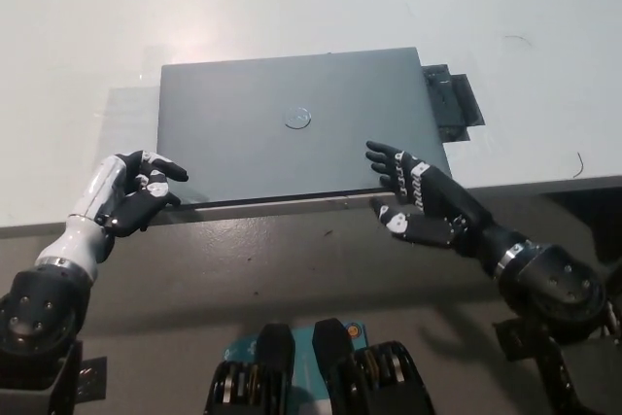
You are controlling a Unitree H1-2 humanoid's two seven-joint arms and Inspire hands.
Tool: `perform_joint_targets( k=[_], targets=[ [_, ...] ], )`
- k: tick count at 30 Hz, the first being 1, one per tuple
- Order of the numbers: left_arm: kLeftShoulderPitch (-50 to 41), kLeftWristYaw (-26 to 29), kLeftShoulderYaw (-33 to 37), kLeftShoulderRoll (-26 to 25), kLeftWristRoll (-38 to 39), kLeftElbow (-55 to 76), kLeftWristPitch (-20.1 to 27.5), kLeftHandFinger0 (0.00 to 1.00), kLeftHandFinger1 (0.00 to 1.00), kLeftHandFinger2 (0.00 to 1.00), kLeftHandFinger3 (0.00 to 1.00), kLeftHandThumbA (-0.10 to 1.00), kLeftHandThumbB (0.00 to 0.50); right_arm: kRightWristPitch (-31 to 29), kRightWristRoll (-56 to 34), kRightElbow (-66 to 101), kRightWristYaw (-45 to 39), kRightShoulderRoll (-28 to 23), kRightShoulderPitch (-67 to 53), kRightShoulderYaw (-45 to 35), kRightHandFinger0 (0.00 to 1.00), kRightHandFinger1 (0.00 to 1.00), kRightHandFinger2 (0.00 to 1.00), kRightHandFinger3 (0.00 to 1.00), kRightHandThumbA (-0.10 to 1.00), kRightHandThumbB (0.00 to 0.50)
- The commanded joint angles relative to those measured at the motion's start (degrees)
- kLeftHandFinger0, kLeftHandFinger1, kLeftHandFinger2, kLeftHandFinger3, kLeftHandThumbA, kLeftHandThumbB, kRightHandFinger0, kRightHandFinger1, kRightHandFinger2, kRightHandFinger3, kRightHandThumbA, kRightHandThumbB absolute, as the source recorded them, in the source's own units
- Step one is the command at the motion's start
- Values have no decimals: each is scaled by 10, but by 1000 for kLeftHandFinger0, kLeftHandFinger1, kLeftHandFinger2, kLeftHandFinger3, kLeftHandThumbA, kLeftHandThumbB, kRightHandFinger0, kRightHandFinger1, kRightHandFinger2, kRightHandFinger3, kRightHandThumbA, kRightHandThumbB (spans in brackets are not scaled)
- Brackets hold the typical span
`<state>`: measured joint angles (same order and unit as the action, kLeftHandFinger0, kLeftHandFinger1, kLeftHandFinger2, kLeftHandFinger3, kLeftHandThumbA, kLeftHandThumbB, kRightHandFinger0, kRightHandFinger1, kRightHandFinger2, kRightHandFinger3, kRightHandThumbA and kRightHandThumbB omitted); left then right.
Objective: The robot uses its right hand to push down on the lid of a laptop kept in the middle of the desk to close it
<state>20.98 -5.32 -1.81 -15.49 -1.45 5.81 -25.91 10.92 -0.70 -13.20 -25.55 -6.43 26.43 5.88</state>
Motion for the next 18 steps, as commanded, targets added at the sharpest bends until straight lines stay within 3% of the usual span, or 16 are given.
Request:
perform_joint_targets(
  k=[1, 3, 7, 12, 13, 15, 17, 18],
  targets=[
    [21, -9, -3, -20, -7, 6, -10, 128, 403, 524, 555, -14, 175, -10, -3, -9, 10, 7, -16, 11, 1000, 1000, 1000, 1000, 453, 402],
    [20, -11, -3, -21, -5, 9, -10, 143, 417, 536, 565, -24, 164, -13, -8, -14, 12, 11, -27, 8, 1000, 1000, 1000, 1000, 467, 431],
    [19, -6, -6, -18, -5, 7, -10, 106, 396, 503, 520, -36, 180, -19, -10, -12, 12, 10, -43, 10, 1000, 1000, 1000, 1000, 465, 398],
    [16, -8, -7, -17, 1, 5, -10, 83, 373, 481, 501, -20, 184, -14, -18, -11, 14, 3, -21, 3, 1000, 1000, 1000, 1000, 427, 400],
    [13, -7, -8, -17, 1, 5, -10, 80, 373, 487, 503, -23, 179, -10, -19, -8, 13, 3, -19, 2, 1000, 1000, 1000, 1000, 460, 395],
    [8, -6, -7, -18, -3, 7, -10, 89, 390, 504, 510, -1, 185, -3, -17, 4, 18, 0, -11, 0, 1000, 1000, 1000, 1000, 372, 399],
    [8, -6, -8, -17, -1, 7, -10, 98, 391, 509, 533, -11, 179, 4, -19, 19, 17, -6, -2, -3, 1000, 1000, 1000, 1000, 354, 383],
    [8, -6, -7, -18, -3, 6, -10, 109, 398, 521, 549, -6, 179, -5, -30, 29, 7, -13, 5, -8, 1000, 1000, 1000, 1000, 316, 328]
  ],
)
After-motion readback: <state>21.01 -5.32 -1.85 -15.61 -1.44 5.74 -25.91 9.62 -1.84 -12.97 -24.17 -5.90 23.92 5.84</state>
